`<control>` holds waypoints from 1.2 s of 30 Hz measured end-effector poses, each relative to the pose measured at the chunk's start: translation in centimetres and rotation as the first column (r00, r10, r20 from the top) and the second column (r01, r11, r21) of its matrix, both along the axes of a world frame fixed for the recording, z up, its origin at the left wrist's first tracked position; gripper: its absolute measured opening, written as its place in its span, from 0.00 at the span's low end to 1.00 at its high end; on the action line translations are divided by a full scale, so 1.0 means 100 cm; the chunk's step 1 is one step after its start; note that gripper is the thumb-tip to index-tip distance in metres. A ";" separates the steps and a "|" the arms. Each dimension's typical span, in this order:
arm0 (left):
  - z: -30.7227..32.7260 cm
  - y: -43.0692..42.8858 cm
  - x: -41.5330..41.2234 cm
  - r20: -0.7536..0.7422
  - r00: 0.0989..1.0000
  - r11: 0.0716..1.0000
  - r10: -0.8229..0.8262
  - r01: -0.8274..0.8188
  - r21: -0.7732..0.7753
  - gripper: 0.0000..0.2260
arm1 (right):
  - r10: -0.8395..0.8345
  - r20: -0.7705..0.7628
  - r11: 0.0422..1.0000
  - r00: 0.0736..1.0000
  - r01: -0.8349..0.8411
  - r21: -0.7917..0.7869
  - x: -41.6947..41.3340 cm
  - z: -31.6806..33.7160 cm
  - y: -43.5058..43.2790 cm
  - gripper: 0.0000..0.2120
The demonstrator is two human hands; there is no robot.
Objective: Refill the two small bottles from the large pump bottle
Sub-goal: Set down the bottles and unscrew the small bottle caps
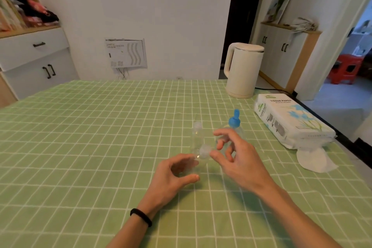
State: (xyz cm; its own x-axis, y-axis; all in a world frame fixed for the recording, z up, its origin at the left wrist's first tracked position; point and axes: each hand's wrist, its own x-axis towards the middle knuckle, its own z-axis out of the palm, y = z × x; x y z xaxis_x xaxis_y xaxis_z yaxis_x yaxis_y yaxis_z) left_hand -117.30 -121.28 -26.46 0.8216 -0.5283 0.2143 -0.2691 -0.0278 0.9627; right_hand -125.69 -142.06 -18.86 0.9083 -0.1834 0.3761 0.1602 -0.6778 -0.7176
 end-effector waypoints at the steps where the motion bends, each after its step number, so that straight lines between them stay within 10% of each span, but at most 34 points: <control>1: 0.000 0.000 0.000 -0.002 1.000 1.000 0.002 -0.002 -0.006 0.23 | 0.004 0.006 1.000 1.000 -0.004 0.011 0.000 0.000 0.001 0.19; 31: 0.001 -0.001 0.003 -0.028 1.000 1.000 0.011 -0.011 -0.018 0.24 | 0.059 -0.007 0.993 0.998 -0.059 -0.104 0.008 0.003 0.004 0.20; 36: 0.000 0.000 0.002 -0.006 0.999 0.999 0.034 -0.034 0.006 0.24 | 0.006 0.067 0.995 0.998 0.001 -0.096 0.001 -0.001 -0.011 0.07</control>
